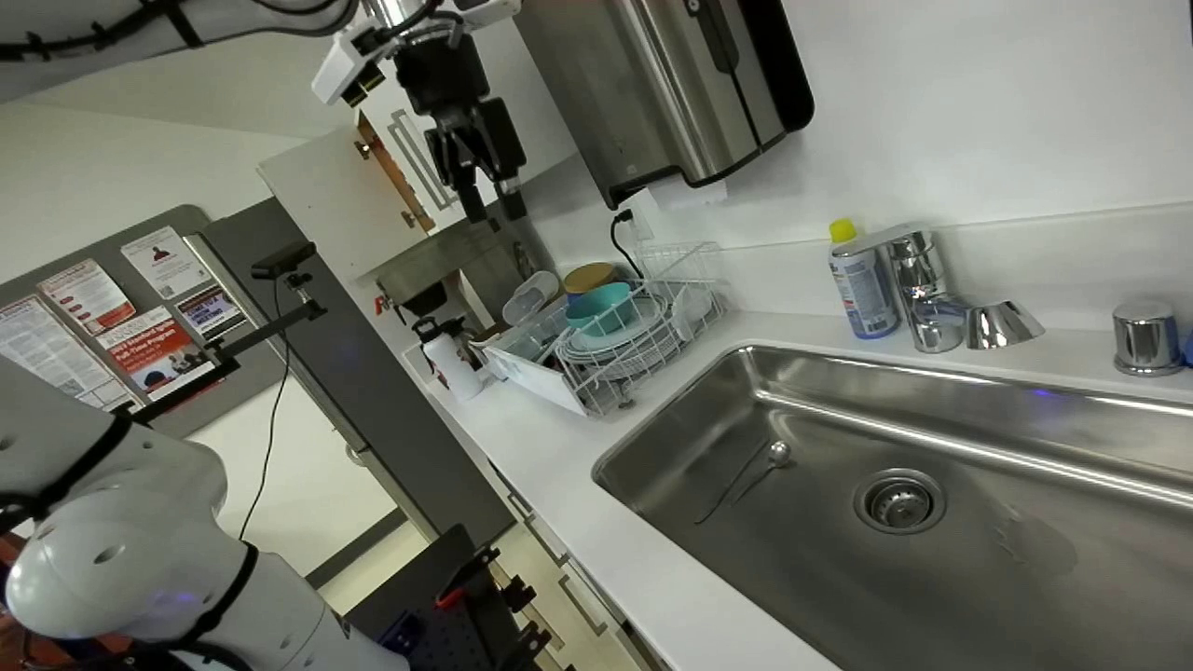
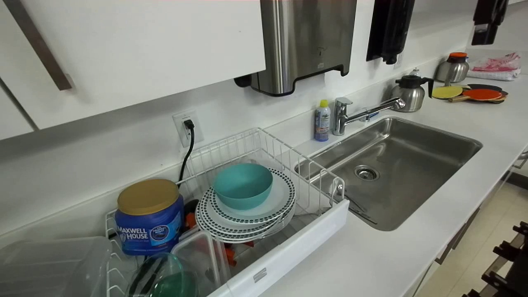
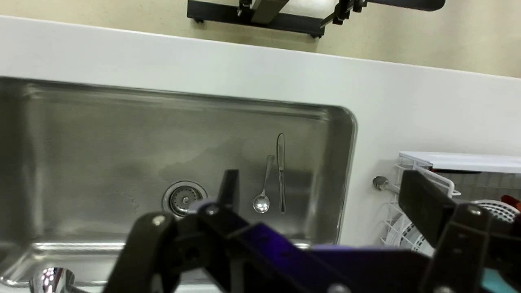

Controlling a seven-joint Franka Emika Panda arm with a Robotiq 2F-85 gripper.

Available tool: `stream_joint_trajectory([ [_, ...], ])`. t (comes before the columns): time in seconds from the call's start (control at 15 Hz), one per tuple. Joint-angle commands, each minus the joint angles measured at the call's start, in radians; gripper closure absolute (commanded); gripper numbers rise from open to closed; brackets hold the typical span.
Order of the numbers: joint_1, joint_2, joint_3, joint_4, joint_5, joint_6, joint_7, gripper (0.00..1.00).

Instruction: Move the spoon from the sink to the blue bowl in the dish drainer

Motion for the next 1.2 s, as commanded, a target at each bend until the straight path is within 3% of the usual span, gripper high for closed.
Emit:
stream_joint_trajectory([
  [0.0,-0.016,0.065,0.036,-0.023,0.06,0.128,0.036,0.0],
  [0.27,-0.01,0.15,0.09,-0.094,0.109,0.386,0.157,0.0],
  [0.47,-0.009,0.24,0.128,-0.127,0.132,0.577,0.316,0.0],
  [0.67,-0.007,0.323,0.151,-0.15,0.114,0.707,0.431,0.0],
  [0.8,-0.007,0.366,0.158,-0.161,0.114,0.741,0.478,0.0],
  [0.87,-0.013,0.347,0.161,-0.149,0.112,0.706,0.428,0.0],
  [1.13,-0.013,0.369,0.163,-0.146,0.111,0.713,0.434,0.0],
])
